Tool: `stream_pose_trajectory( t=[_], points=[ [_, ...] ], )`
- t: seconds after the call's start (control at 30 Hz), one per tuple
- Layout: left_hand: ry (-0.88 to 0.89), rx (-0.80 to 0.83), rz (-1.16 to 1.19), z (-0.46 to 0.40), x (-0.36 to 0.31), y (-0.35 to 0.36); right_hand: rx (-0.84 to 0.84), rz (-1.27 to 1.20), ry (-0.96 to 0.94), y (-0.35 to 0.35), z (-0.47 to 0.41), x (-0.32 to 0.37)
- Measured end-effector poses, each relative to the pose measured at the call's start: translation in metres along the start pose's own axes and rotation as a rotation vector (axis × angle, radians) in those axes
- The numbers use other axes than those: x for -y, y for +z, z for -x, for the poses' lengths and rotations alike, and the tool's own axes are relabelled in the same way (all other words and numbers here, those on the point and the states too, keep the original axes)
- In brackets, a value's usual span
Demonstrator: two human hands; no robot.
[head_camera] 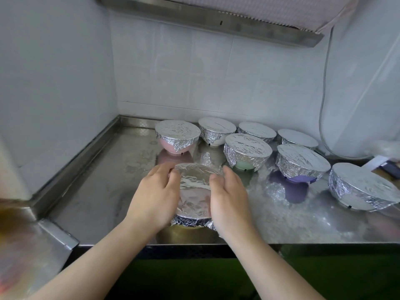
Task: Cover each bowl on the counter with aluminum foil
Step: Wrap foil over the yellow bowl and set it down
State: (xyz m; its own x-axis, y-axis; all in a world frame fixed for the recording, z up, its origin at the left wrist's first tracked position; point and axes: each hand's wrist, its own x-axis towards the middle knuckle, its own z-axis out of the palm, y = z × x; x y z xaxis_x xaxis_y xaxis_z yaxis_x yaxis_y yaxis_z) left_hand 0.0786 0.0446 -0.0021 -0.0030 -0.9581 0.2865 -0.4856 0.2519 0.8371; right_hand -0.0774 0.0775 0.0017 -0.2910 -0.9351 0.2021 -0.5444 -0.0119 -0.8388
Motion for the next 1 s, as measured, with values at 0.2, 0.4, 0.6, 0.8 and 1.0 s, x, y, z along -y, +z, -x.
stream_pose_trajectory(
  t=[0.2,0.4,0.6,0.8,1.0],
  points=[
    [-0.002,0.014,-0.021,0.003,-0.006,-0.004,0.035,0.027,-0.045,0.0,-0.002,-0.011],
    [0.042,0.07,-0.038,0.001,-0.005,-0.01,0.092,0.098,-0.073,-0.009,-0.015,-0.018],
    [-0.037,0.061,0.029,0.003,0.001,0.001,0.012,-0.078,0.02,-0.004,-0.014,-0.011],
    [-0.112,-0.023,0.167,0.011,-0.006,0.007,-0.012,-0.251,0.149,0.002,-0.012,-0.014],
    [-0.134,-0.023,0.212,0.014,-0.008,0.009,0.016,-0.231,0.151,-0.004,-0.017,-0.013]
  ],
)
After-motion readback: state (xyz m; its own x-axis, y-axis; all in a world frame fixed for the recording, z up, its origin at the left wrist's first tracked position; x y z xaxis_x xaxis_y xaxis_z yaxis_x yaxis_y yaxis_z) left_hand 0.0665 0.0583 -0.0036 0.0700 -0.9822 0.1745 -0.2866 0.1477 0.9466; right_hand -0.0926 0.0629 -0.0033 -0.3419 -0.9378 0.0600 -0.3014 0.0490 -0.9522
